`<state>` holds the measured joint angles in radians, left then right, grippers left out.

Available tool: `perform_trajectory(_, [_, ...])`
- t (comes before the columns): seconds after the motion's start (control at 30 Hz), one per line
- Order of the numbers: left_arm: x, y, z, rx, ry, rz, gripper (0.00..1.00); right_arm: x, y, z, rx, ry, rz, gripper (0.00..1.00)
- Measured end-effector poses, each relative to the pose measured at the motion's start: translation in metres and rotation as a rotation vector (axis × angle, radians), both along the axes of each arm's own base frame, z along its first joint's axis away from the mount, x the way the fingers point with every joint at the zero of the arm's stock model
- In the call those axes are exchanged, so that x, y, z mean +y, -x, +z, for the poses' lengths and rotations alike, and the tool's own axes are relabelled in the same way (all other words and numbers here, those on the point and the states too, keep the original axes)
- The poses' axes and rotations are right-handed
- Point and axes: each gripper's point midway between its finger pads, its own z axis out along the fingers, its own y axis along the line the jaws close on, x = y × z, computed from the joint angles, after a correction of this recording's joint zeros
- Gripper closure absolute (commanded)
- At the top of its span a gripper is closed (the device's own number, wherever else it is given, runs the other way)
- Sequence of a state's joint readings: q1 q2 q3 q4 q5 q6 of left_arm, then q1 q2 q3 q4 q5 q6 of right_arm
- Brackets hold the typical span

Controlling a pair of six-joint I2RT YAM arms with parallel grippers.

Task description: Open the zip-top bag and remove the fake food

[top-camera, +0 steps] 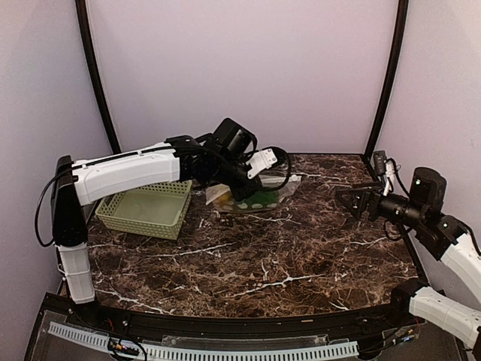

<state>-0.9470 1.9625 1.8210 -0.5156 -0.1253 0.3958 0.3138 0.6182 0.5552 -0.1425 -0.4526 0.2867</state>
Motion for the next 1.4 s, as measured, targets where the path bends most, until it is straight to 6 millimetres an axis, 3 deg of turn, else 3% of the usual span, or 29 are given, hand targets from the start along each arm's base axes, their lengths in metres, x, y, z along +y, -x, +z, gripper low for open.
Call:
perform_trajectory(0.23, [0.026, 0.047, 0.014, 0.061, 0.085, -0.094, 0.99, 0.018, 0.017, 0.008, 0.009, 0.030, 0.137, 0.01])
perform_trajectory(0.4, [0.038, 0.065, 0.018, 0.063, 0.109, -0.135, 0.99, 0.051, 0.028, 0.021, -0.016, 0.066, 0.297, 0.01])
perform_trajectory(0.6, [0.048, 0.079, 0.019, 0.054, 0.129, -0.171, 0.99, 0.096, 0.056, 0.002, -0.046, 0.164, 0.474, 0.05])
perform_trajectory(0.73, [0.049, 0.087, 0.023, 0.044, 0.150, -0.216, 0.99, 0.118, 0.060, -0.017, -0.078, 0.249, 0.523, 0.08])
perform_trajectory(0.83, [0.050, 0.097, 0.028, 0.043, 0.169, -0.261, 0.99, 0.126, 0.058, -0.026, -0.111, 0.297, 0.534, 0.08])
perform_trajectory(1.03, [0.052, 0.117, 0.042, 0.048, 0.218, -0.350, 0.99, 0.131, 0.051, -0.007, -0.249, 0.295, 0.520, 0.13])
perform_trajectory(1.4, [0.046, 0.132, 0.043, 0.071, 0.258, -0.436, 0.99, 0.140, 0.060, 0.004, -0.323, 0.264, 0.584, 0.43])
